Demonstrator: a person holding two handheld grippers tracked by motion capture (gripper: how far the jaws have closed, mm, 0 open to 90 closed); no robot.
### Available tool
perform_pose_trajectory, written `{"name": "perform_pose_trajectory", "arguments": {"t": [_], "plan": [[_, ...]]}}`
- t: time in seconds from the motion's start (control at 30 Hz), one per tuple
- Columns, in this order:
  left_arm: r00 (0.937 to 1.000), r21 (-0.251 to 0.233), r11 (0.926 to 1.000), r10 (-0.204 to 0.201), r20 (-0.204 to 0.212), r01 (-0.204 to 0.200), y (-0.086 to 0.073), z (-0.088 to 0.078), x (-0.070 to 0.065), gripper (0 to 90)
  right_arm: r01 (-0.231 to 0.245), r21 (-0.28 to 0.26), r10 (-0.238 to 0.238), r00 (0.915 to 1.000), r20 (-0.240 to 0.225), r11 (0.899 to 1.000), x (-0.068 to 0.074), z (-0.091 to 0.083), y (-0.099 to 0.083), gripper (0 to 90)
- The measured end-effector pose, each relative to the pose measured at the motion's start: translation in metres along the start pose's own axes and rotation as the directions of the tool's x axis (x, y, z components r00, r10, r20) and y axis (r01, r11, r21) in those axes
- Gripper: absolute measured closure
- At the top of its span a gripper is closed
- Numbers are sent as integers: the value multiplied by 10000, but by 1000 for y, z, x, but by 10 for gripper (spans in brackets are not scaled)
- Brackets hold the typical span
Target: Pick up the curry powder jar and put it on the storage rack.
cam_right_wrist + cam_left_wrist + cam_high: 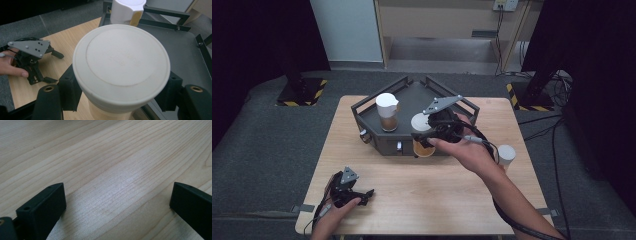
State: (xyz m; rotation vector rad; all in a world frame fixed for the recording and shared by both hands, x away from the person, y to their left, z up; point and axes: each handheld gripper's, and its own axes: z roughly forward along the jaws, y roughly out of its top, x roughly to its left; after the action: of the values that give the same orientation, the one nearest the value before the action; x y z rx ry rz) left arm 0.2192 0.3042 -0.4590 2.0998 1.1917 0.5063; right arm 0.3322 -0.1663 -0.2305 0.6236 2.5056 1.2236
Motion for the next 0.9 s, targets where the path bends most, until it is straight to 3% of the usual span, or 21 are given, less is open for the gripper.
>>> {"name": "perform_pose_trajectory", "arguments": {"t": [0.9], "plan": [[10000,21,10000,22,11,-22,0,0,0,0,-283,-325,294,9990,328,9991,-16,6,19,342]]}}
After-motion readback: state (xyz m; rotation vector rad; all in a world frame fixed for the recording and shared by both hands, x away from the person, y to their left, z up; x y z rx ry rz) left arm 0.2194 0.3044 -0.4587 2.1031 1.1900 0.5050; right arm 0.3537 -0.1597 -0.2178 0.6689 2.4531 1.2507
